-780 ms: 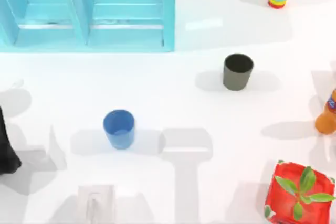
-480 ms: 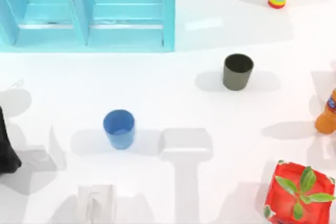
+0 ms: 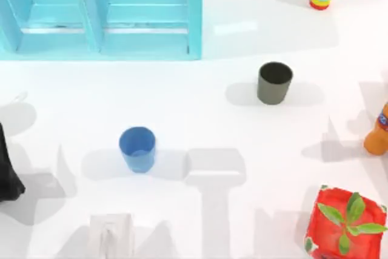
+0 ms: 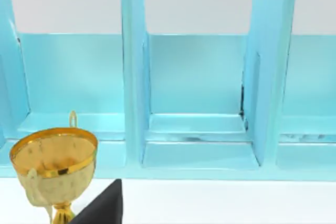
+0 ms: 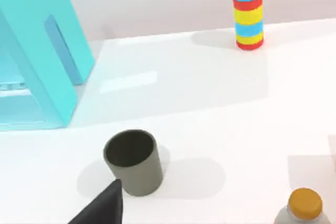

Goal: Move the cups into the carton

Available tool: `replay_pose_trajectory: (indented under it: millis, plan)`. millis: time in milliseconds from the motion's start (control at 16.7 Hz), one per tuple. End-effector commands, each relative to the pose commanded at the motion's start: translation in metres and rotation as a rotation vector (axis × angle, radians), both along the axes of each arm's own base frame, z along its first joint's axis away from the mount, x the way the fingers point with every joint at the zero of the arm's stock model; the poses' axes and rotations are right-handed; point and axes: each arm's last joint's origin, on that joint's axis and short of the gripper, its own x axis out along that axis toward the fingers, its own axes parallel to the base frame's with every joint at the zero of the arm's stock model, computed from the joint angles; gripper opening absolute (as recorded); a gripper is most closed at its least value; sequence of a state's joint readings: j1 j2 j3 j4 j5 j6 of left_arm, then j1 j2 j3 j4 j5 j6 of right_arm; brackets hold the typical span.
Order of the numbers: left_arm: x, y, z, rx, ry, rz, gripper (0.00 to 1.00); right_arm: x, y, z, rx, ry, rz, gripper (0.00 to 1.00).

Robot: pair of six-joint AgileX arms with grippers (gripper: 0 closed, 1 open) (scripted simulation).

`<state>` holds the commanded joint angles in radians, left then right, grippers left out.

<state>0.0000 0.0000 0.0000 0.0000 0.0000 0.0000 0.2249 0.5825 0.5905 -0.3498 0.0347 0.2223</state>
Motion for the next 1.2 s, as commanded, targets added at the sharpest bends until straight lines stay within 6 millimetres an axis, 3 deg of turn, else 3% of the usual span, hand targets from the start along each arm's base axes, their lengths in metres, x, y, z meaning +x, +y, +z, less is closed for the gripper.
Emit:
replay_pose_trajectory:
  millis: [300, 540, 840, 1020, 1200]
  plan:
    - [0.000, 0.000, 0.000, 0.000, 0.000, 0.000, 1.00, 0.065, 0.059, 0.063, 0.055, 0.310, 0.072, 1.00]
    - [0.000, 0.000, 0.000, 0.000, 0.000, 0.000, 1.00, 0.122, 0.137, 0.078, 0.036, 0.560, 0.090, 1.00]
    - [0.000, 0.000, 0.000, 0.000, 0.000, 0.000, 1.00, 0.161, 0.249, 0.045, -0.058, 0.810, 0.063, 1.00]
    - [0.000, 0.000, 0.000, 0.000, 0.000, 0.000, 1.00, 0.163, 0.304, 0.011, -0.129, 0.911, 0.033, 1.00]
    - [0.000, 0.000, 0.000, 0.000, 0.000, 0.000, 1.00, 0.156, 0.341, -0.021, -0.190, 0.974, 0.004, 1.00]
